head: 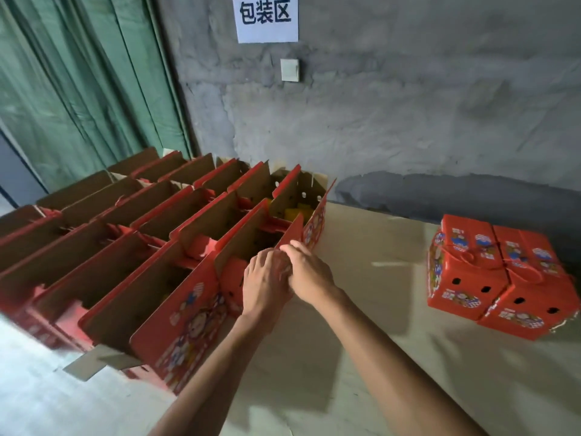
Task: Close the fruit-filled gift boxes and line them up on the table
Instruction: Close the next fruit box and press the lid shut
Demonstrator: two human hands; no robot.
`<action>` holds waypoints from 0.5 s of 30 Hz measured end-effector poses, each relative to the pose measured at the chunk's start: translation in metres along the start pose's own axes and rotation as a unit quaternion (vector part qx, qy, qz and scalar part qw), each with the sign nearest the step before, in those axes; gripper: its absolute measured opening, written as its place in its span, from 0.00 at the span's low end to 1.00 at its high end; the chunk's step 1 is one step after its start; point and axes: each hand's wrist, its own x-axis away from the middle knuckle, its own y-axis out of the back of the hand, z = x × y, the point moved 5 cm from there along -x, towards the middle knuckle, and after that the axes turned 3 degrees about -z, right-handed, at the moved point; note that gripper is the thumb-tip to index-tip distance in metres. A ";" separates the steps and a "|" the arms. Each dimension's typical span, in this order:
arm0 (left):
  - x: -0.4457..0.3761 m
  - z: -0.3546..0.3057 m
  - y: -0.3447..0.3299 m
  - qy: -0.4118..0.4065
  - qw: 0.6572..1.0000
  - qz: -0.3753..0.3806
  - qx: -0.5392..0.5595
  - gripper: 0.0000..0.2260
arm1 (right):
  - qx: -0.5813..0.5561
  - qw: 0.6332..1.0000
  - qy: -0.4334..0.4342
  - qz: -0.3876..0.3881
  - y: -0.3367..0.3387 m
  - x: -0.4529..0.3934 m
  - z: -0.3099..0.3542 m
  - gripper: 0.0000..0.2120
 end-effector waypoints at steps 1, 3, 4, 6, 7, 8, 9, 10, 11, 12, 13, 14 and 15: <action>-0.003 0.006 0.000 0.012 1.000 0.013 -0.002 0.27 | 0.014 1.000 0.006 0.006 -0.006 -0.005 0.005 0.31; -0.009 0.017 -0.003 0.035 0.998 0.045 -0.006 0.30 | 0.041 0.999 0.019 0.014 -0.016 -0.015 0.009 0.33; -0.012 0.022 -0.006 0.044 0.997 0.060 -0.008 0.31 | 0.051 0.998 0.024 0.016 -0.020 -0.020 0.010 0.32; -0.019 0.029 -0.013 0.056 0.996 0.075 -0.009 0.31 | 0.062 0.997 0.029 0.021 -0.027 -0.029 0.009 0.32; -0.022 0.032 -0.017 0.058 0.995 0.074 -0.015 0.31 | 0.066 0.997 0.031 0.024 -0.030 -0.034 0.008 0.31; -0.026 0.035 -0.019 0.057 0.996 0.070 -0.023 0.30 | 0.072 0.997 0.034 0.025 -0.033 -0.039 0.006 0.31; -0.030 0.038 -0.022 0.054 0.996 0.064 -0.030 0.29 | 0.079 0.996 0.036 0.025 -0.034 -0.045 0.005 0.31; -0.033 0.039 -0.024 0.048 0.997 0.058 -0.031 0.30 | 0.086 0.995 0.040 0.024 -0.036 -0.050 0.004 0.30; -0.037 0.041 -0.027 0.042 0.997 0.052 -0.028 0.30 | 0.095 0.994 0.045 0.025 -0.037 -0.056 0.003 0.30; -0.041 0.042 -0.030 0.035 0.998 0.047 -0.022 0.30 | 0.104 0.993 0.050 0.026 -0.039 -0.061 0.002 0.30; -0.045 0.043 -0.032 0.032 0.998 0.046 -0.013 0.30 | 0.112 0.992 0.055 0.028 -0.040 -0.067 0.000 0.30; -0.050 0.043 -0.035 0.035 0.998 0.051 -0.003 0.29 | 0.116 0.991 0.057 0.032 -0.041 -0.072 -0.002 0.30; -0.055 0.044 -0.038 0.044 0.997 0.060 0.008 0.29 | 0.118 0.991 0.058 0.038 -0.042 -0.078 -0.004 0.31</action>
